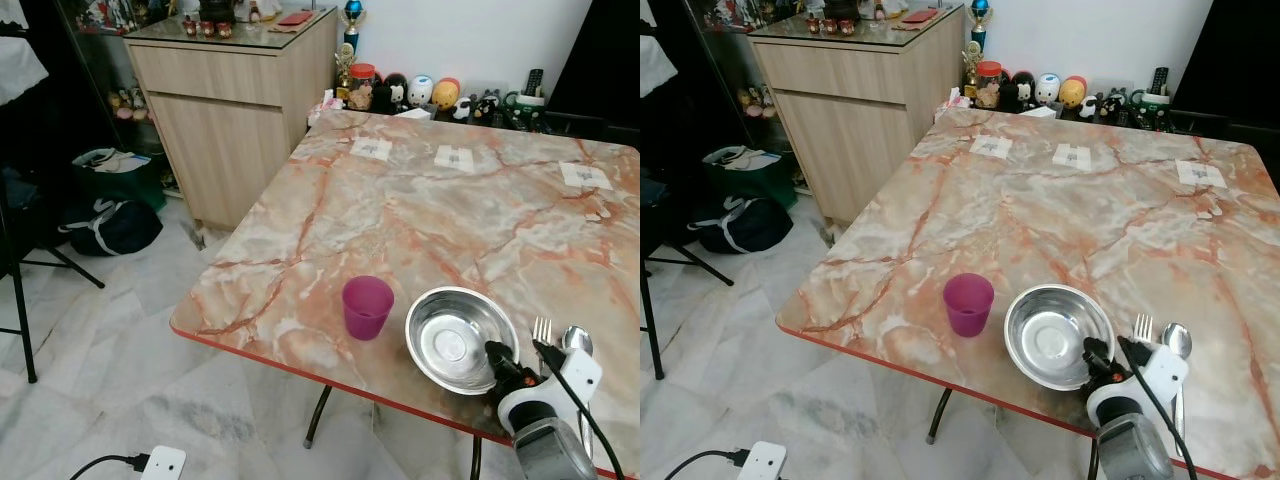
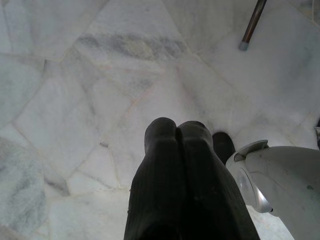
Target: Setting the table
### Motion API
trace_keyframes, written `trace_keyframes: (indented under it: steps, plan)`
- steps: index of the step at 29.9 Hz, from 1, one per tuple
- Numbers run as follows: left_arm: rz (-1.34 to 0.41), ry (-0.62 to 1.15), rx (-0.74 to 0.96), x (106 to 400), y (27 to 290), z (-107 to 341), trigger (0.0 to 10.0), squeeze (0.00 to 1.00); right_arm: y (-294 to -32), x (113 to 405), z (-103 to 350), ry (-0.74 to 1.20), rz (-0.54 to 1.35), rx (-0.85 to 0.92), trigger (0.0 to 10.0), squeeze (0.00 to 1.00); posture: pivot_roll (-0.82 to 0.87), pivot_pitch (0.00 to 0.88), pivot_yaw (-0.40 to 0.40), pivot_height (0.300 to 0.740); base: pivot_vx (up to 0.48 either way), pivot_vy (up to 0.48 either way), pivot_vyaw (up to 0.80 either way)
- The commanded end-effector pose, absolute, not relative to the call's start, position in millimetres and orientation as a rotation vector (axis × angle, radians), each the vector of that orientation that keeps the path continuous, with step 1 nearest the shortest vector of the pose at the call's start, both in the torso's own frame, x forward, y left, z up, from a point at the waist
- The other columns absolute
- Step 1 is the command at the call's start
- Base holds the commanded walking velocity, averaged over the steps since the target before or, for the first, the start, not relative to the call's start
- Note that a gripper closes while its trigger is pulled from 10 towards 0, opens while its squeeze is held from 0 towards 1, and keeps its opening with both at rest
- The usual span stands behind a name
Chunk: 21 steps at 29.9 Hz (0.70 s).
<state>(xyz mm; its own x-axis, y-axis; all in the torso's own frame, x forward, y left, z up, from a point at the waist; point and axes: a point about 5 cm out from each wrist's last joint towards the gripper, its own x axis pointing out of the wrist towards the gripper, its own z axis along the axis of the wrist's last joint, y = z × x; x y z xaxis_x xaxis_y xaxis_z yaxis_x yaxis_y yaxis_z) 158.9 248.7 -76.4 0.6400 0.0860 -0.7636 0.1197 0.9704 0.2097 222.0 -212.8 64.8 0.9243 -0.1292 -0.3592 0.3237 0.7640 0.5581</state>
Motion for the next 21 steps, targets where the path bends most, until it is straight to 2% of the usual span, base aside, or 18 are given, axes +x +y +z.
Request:
trace_keyframes:
  steps: [1,9,14,15,16,21]
  plan:
    - [-0.042,0.882,0.267,158,248,-77,10.0,0.00,-226,213,53,0.355,-0.359,0.585,0.0,0.00,0.03,0.000,0.002,0.740,0.000,0.000,0.00]
    - [-0.044,0.867,0.276,161,246,-76,10.0,0.00,-247,226,101,-0.061,-0.462,0.584,0.0,0.00,0.03,0.000,0.009,0.740,0.000,0.000,0.00]
    - [-0.047,0.860,0.280,163,245,-75,10.0,0.00,-241,236,126,-0.197,-0.401,0.509,0.0,0.00,0.03,0.000,0.011,0.740,0.000,0.000,0.00]
    - [-0.047,0.859,0.281,163,244,-75,10.0,0.00,-238,239,130,-0.218,-0.374,0.511,0.7,0.00,0.02,0.000,0.011,0.740,0.000,0.000,0.00]
    - [-0.050,0.865,0.285,163,244,-76,10.0,0.00,-229,244,139,-0.256,-0.318,0.510,10.0,0.00,0.02,0.000,0.012,0.740,0.000,0.000,0.00]
    - [-0.053,0.854,0.280,164,241,-76,10.0,0.00,-217,253,149,-0.304,-0.259,0.503,10.0,0.00,0.03,0.000,0.013,0.740,0.000,0.000,0.00]
